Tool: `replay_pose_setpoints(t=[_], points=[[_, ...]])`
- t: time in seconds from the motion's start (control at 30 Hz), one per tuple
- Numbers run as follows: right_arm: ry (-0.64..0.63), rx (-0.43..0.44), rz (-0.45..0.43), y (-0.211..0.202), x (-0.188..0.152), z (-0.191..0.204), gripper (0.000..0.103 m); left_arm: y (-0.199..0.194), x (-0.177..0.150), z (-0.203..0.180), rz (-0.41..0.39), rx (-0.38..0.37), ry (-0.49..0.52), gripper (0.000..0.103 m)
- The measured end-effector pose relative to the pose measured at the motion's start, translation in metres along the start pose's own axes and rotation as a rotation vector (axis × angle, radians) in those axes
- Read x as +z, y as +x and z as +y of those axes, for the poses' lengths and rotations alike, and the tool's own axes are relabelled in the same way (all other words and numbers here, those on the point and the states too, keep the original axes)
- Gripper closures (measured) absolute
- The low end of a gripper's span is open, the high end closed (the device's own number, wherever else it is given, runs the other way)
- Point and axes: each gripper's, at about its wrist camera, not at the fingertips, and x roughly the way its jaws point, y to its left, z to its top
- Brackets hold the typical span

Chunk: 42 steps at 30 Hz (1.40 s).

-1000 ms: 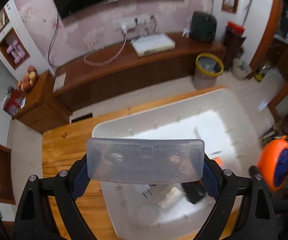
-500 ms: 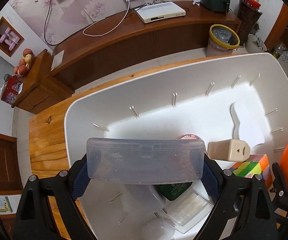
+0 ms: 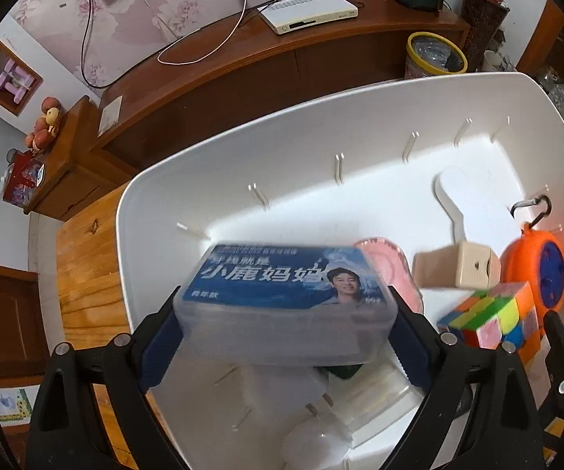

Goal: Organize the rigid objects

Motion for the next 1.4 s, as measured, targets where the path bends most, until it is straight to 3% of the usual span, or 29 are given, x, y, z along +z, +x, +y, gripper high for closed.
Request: replay_pose_setpoints(t=[0.27, 0.7, 1.13, 1.4], points=[[0.052, 0.071, -0.026, -0.033, -0.010, 0.004, 0.020, -0.030, -0.017, 0.010, -0.056, -0.045, 0.003, 0.003], [0.132, 0.126, -0.065, -0.115, -0.042, 0.014, 0.020, -0.111, -0.061, 0.036, -0.147, -0.200, -0.054, 0.002], [0.245, 0.237, -0.143, -0.219, -0.073, -0.012, 0.020, -0.215, -0.133, 0.051, -0.291, -0.213, -0.124, 0.002], [0.258, 0.313, -0.187, -0.281, -0.107, -0.029, 0.020, -0.246, -0.183, 0.055, -0.261, -0.246, -0.226, 0.002]])
